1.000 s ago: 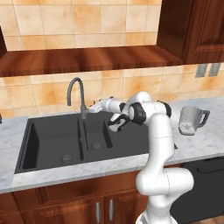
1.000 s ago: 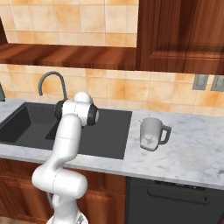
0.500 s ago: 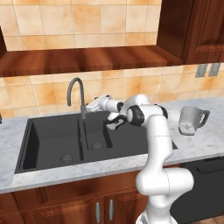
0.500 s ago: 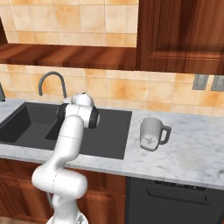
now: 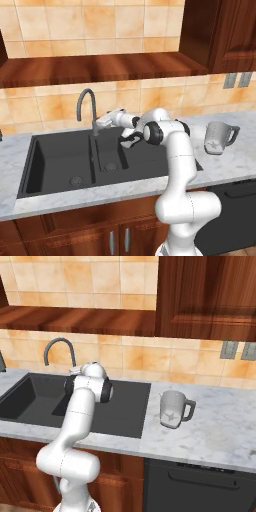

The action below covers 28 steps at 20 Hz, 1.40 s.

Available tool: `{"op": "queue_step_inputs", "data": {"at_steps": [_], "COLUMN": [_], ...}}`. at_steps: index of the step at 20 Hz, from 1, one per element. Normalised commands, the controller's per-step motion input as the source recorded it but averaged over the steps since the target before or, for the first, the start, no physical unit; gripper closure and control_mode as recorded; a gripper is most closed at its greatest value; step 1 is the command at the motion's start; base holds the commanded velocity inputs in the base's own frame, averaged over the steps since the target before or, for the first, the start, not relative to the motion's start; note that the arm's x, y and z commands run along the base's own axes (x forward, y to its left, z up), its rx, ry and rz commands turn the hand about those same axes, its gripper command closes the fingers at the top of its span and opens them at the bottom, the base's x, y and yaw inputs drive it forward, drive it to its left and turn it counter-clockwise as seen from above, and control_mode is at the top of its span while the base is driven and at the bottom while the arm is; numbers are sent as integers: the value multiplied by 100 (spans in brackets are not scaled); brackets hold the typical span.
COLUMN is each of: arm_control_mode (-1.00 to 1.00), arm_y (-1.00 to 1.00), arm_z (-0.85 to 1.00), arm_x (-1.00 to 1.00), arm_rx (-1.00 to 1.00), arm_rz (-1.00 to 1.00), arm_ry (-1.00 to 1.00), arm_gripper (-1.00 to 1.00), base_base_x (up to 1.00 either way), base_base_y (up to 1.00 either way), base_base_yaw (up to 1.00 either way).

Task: Turn on the sink faucet and place the jug under the water for a few seconds to fill it up.

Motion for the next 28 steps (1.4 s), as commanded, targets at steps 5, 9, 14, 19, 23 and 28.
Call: {"op": "queue_step_inputs", "data": {"at_steps": [5,9,14,19,23,28], "arm_control_mode": [-100,-100,-100,-100,-100,-100], "arm_y": [-34,-44,-59,-48,-1,0], "arm_z": [-58,-72,-63,-43,-57,-70], "arm_x": [1,0,-15,-27,12,12], "arm_rx": [15,18,21,15,8,5], "arm_rz": [3,4,2,0,3,8], "arm_ry": [0,-3,-8,-15,-3,0], "arm_gripper": [-100,-100,-100,-100,-100,-100], "base_base_x": [0,0,0,0,0,0], "base_base_y": [0,0,0,0,0,0], "base_base_yaw": [0,0,0,0,0,0]}}
